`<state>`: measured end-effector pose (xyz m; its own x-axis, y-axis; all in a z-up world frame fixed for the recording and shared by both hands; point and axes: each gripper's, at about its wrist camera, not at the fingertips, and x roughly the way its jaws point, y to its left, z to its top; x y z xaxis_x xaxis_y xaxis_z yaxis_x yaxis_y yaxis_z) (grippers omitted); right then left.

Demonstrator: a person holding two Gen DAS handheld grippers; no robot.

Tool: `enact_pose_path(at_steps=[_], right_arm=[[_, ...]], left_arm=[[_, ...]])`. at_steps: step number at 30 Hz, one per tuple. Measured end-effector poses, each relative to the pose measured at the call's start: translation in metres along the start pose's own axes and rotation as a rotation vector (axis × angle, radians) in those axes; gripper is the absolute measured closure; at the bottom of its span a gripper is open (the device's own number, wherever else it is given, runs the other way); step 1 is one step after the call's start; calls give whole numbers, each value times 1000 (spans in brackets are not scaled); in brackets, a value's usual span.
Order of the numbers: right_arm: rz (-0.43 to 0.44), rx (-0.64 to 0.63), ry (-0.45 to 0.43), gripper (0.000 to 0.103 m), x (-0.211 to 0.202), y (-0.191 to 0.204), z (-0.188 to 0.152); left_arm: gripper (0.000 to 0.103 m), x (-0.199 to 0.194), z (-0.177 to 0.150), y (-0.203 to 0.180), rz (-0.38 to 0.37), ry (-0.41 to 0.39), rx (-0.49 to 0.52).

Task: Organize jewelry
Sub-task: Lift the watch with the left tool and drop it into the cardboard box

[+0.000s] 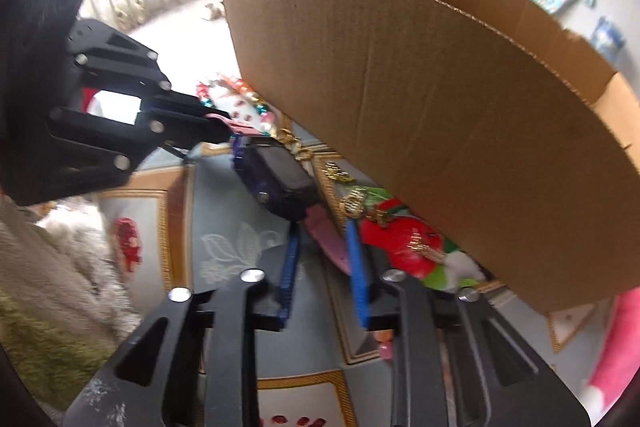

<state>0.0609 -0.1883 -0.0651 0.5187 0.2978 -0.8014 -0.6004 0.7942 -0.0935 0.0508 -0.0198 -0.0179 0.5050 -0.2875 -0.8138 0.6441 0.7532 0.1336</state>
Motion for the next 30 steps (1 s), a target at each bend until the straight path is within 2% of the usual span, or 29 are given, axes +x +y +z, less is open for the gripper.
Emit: enact_pose_path(at_steps=[11, 24, 25, 30], right_arm=[[-231, -66, -57, 98, -10, 44, -5], [-305, -42, -215, 102, -67, 50, -23], [-310, -40, -223, 102, -65, 50, -11], [-352, -40, -290, 102, -97, 59, -13]], left_arm=[[100, -5, -1, 2, 10, -17, -12], [100, -51, 5, -16, 98, -112, 37], [100, -54, 4, -18, 104, -121, 42], [100, -79, 8, -26, 134, -183, 52]])
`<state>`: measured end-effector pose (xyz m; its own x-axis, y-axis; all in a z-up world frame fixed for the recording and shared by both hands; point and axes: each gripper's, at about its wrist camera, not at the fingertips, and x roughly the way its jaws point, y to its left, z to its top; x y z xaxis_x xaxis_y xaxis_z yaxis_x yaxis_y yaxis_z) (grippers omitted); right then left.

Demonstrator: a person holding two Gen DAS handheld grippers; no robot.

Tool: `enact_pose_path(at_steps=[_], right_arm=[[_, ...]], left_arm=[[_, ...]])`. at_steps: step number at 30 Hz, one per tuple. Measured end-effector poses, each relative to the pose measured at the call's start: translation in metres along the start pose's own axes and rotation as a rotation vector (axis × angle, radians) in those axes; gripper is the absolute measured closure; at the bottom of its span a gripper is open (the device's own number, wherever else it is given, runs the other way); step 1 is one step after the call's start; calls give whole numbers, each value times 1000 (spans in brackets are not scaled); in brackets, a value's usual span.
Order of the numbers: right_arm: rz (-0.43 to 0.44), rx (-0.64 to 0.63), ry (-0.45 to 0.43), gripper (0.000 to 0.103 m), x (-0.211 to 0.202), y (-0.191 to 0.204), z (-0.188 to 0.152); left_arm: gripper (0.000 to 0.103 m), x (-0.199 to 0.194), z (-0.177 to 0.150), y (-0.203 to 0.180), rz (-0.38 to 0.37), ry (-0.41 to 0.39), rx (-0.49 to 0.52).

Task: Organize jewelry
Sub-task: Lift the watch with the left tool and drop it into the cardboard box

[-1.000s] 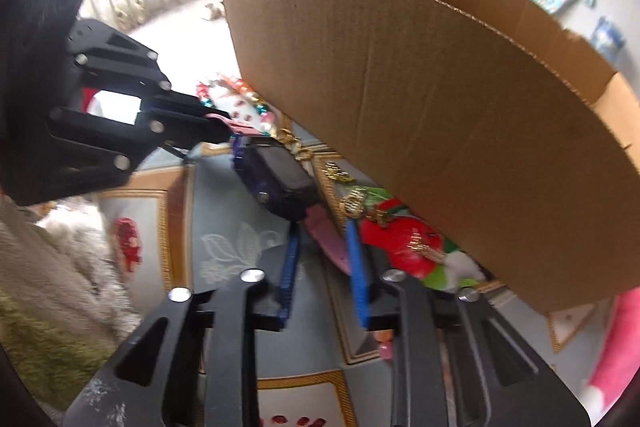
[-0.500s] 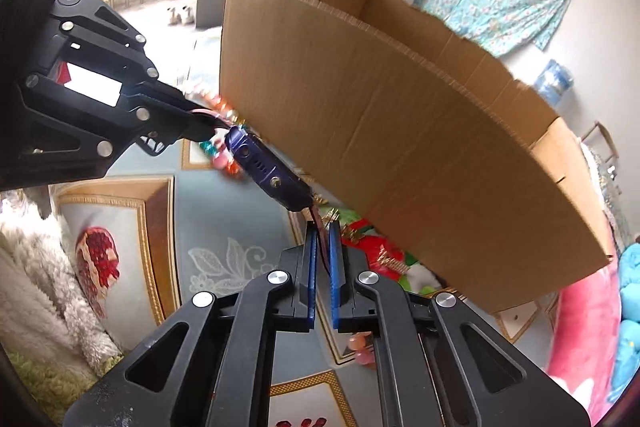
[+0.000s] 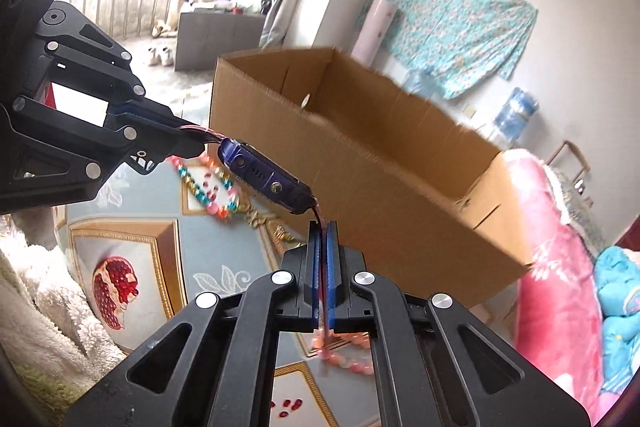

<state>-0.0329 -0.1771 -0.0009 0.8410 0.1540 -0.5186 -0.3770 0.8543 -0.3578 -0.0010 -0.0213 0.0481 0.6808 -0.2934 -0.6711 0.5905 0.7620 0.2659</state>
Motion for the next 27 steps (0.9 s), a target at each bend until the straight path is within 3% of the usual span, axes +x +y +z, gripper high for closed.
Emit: enact_pose_path(at_steps=[6, 11, 14, 18, 23, 27], right_arm=[[-74, -5, -116, 102, -43, -22, 27], [-104, -34, -187, 102, -34, -58, 61], [-62, -51, -181, 102, -8, -79, 81], [112, -11, -79, 102, 45, -112, 106], [403, 118, 221, 102, 157, -149, 122], [533, 179, 441, 102, 227, -162, 119]], left_arm=[[100, -42, 33, 1, 38, -133, 6], [100, -56, 69, 19, 74, -241, -3], [100, -44, 89, 40, 83, -246, -20], [100, 4, 118, 81, 12, -127, -97], [100, 100, 137, 132, -168, 163, -224], [99, 163, 135, 145, -263, 346, -278]])
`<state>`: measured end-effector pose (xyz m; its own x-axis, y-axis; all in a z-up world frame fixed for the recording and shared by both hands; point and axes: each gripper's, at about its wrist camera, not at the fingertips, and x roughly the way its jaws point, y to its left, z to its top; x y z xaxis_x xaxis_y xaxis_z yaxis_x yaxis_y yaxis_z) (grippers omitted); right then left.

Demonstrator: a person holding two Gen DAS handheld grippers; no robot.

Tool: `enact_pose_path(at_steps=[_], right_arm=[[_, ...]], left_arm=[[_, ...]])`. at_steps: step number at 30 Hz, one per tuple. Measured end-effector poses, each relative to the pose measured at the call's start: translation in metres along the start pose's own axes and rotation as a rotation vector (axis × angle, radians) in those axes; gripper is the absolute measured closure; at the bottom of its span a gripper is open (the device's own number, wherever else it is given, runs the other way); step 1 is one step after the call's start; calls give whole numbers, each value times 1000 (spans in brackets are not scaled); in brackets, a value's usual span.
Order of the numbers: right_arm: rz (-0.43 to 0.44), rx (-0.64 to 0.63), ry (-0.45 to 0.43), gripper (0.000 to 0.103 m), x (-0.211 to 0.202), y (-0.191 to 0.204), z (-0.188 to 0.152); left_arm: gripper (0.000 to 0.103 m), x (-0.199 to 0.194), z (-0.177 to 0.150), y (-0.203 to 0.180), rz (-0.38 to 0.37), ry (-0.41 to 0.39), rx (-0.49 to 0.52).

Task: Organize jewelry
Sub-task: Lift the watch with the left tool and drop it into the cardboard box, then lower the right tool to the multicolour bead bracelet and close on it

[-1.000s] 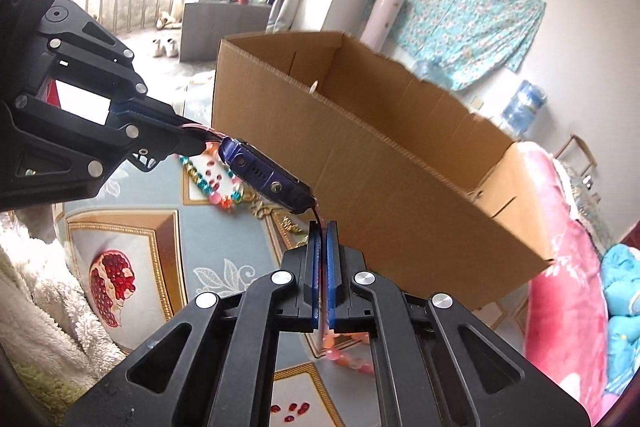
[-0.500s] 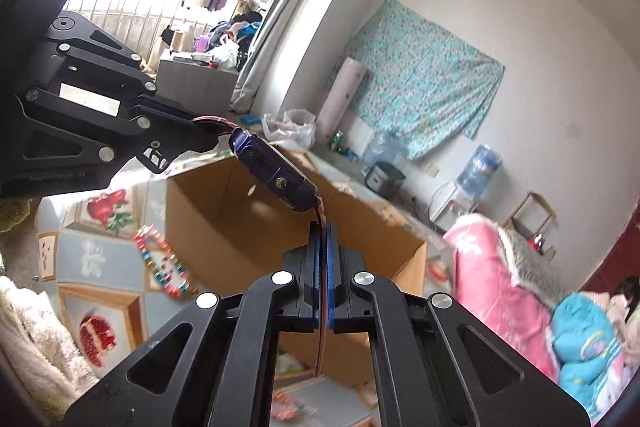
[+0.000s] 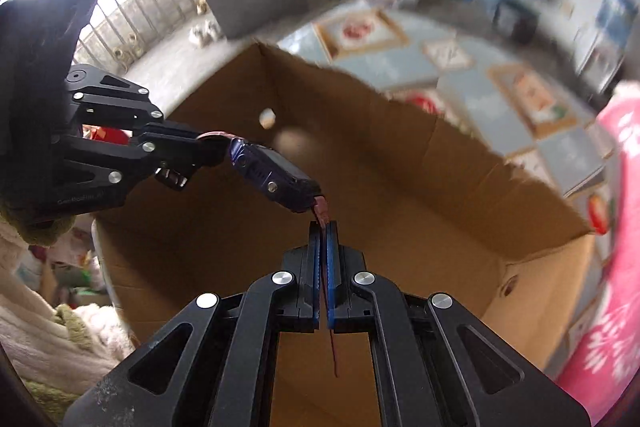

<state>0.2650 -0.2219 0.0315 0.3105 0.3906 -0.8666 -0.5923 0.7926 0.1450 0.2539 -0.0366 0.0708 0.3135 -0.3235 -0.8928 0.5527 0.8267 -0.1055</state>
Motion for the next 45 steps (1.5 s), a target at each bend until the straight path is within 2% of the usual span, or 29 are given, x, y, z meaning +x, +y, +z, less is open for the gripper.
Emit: enact_pose_path(at_steps=[3, 6, 8, 12, 17, 19, 20, 21, 22, 24, 28, 31, 34, 36, 39, 41, 43, 45], right_arm=[[58, 37, 148, 101, 32, -20, 16], [29, 31, 215, 94, 49, -25, 26], [-17, 19, 218, 89, 56, -27, 32], [-36, 29, 200, 82, 60, -28, 36], [-55, 68, 174, 82, 54, -28, 33], [-65, 92, 149, 80, 49, -32, 34], [-65, 108, 136, 79, 45, -31, 33], [-67, 123, 122, 70, 40, -31, 32], [-76, 145, 98, 57, 32, -32, 30], [-94, 166, 39, 47, 15, -31, 24], [-120, 183, -129, 27, -29, -5, 4], [-175, 165, -264, 12, -60, 31, -18], [-207, 136, -381, 8, -87, 67, -49], [-194, 127, -412, 8, -93, 90, -70], [-176, 143, -398, 8, -88, 118, -102], [-131, 143, -350, 8, -73, 132, -124], [-93, 167, -268, 8, -45, 146, -139], [-97, 162, -168, 8, -12, 160, -148]], left_arm=[[96, 29, 7, -4, 40, 95, 53], [94, 45, 13, -7, 54, 139, 90], [93, 50, 16, -5, 75, 153, 106], [89, 50, 21, 1, 72, 132, 111], [83, 40, 28, 8, 71, 69, 86], [78, 27, 29, 16, 71, 14, 56], [71, 19, 28, 20, 74, -20, 37], [64, 6, 27, 26, 76, -65, 11], [56, -3, 25, 30, 79, -93, -8], [47, -25, 17, 39, 96, -163, -50], [30, -72, -16, 51, 138, -295, -128], [23, -99, -52, 53, 157, -364, -182], [18, -115, -97, 53, 172, -391, -256], [16, -118, -126, 53, 183, -372, -300], [14, -109, -171, 45, 229, -318, -347], [12, -98, -195, 40, 224, -292, -376], [12, -80, -220, 36, 208, -243, -417], [12, -53, -235, 31, 214, -174, -440]])
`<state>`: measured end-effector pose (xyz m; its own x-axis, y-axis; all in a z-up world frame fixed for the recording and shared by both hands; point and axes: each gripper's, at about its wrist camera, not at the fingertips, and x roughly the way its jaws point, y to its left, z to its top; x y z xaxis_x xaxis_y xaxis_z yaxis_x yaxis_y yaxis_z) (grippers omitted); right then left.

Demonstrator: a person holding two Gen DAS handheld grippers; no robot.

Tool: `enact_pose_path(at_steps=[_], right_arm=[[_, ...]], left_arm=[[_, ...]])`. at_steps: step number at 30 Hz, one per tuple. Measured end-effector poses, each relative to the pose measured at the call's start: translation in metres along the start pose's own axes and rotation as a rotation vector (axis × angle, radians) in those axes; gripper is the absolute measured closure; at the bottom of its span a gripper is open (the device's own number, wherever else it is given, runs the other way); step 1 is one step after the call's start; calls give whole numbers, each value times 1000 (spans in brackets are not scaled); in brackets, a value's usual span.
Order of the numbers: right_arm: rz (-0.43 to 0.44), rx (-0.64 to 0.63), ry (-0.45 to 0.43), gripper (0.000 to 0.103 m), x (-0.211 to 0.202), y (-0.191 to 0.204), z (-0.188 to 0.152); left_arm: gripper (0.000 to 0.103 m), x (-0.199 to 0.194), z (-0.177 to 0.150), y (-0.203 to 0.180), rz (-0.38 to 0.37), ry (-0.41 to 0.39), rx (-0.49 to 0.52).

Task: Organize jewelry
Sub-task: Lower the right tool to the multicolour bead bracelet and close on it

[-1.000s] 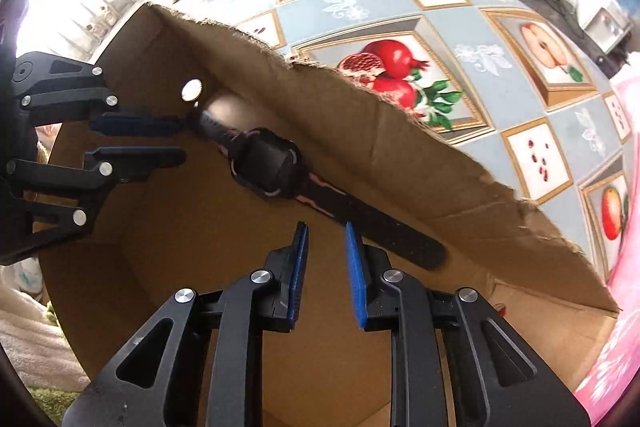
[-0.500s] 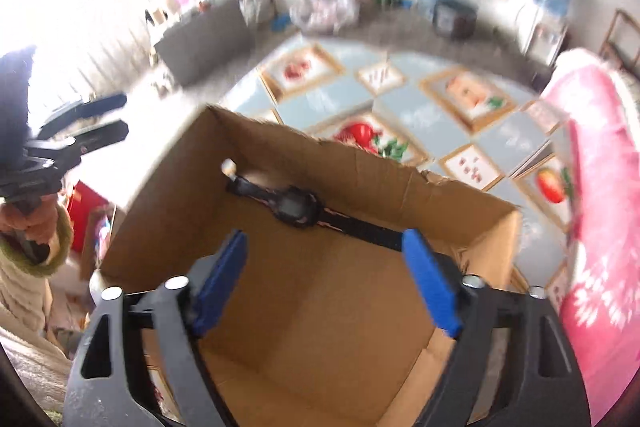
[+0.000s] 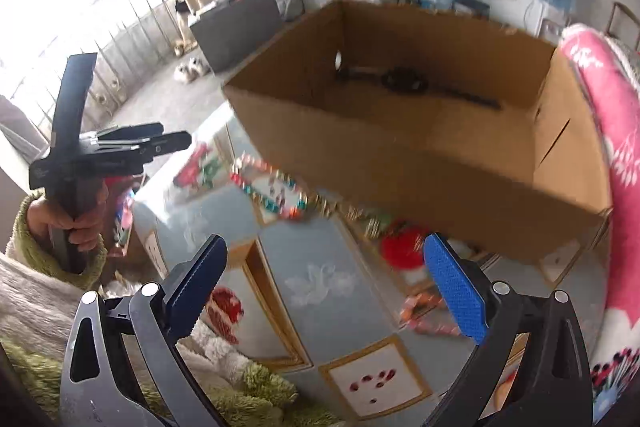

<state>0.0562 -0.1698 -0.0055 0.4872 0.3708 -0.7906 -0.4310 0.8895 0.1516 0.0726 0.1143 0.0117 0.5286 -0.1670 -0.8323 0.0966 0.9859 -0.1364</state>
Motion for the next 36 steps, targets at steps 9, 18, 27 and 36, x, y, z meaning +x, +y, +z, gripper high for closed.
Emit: enact_pose_path(at_steps=[9, 18, 27, 36], right_arm=[[-53, -61, 190, 8, 67, 30, -29], [-143, -116, 172, 8, 77, 38, -27], [-147, -87, 148, 8, 66, 36, -42], [-47, 28, -3, 8, 34, 21, -11]], left_arm=[[12, 37, -28, -17, 69, 76, 46], [6, 43, -29, -20, 91, 86, 100], [5, 41, -32, -21, 118, 79, 111], [4, 39, -30, -20, 93, 57, 163]])
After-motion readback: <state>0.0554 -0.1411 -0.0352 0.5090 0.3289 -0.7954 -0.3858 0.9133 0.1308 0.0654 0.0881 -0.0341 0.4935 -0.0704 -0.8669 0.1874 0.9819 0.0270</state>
